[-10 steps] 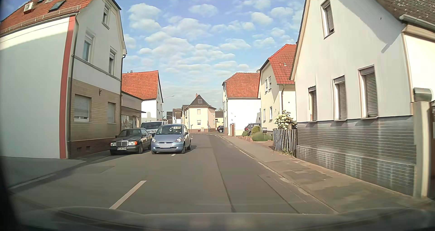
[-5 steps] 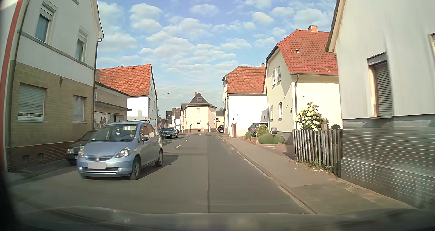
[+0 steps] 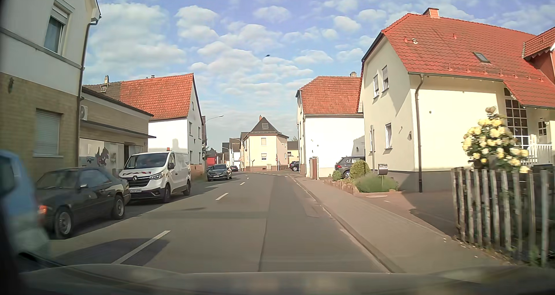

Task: Follow the waypoints while adhering to traffic rules and regulations

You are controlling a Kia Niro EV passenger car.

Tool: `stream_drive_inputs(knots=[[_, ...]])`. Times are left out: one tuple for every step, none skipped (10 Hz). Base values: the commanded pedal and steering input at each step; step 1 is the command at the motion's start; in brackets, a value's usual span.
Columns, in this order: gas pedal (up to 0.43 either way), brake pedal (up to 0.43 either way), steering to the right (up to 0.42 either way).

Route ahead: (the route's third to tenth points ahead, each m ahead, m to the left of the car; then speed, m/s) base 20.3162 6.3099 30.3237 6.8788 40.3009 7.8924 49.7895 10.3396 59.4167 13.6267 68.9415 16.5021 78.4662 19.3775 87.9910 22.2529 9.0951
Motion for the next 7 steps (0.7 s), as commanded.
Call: stream_drive_inputs(knots=[[0.047, 0.03, -0.041], [0.047, 0.03, -0.041], [0.047, 0.03, -0.04], [0.059, 0.03, -0.036], [0.059, 0.03, -0.028], [0.059, 0.03, -0.019], [0.059, 0.03, -0.011]])
